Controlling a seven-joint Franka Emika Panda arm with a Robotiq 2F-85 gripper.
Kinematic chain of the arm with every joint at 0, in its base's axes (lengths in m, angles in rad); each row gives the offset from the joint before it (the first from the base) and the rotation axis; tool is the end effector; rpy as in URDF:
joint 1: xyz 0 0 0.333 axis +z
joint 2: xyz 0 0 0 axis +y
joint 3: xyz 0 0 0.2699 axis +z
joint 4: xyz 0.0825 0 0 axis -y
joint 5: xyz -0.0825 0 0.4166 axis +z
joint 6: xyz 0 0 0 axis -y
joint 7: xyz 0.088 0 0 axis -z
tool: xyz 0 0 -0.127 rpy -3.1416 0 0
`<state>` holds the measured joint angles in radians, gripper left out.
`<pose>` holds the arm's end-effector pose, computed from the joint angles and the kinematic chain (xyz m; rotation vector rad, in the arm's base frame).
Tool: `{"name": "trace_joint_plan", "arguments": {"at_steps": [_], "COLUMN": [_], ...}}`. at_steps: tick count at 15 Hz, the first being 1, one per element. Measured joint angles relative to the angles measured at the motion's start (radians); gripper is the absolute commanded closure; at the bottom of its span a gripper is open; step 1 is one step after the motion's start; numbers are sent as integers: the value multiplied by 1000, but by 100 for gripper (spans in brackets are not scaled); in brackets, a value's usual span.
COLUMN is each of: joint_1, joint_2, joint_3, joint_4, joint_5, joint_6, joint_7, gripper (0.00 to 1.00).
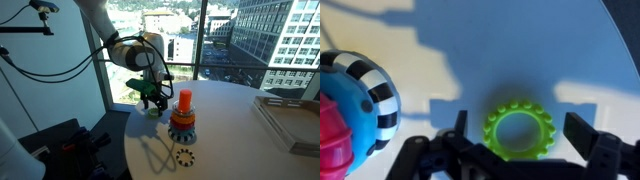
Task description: Remove the green ring from the orange rod and put it on the table
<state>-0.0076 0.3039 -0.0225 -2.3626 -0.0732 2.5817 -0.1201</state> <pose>0.5001 -0.0156 0.0992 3.0929 0.2393 -0.1364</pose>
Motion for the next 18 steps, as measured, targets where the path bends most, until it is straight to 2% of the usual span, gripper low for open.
{"name": "trace_joint_plan", "arguments": {"at_steps": [3, 6, 18], "joint_1": [0, 0, -16], "joint_2": [-10, -55, -372], "joint_3": [0, 0, -16], "joint_4": [4, 4, 1], "joint_5": [0, 0, -51], "joint_6": [-21, -91, -439], "joint_7": [0, -1, -1], "gripper": [0, 0, 0]}}
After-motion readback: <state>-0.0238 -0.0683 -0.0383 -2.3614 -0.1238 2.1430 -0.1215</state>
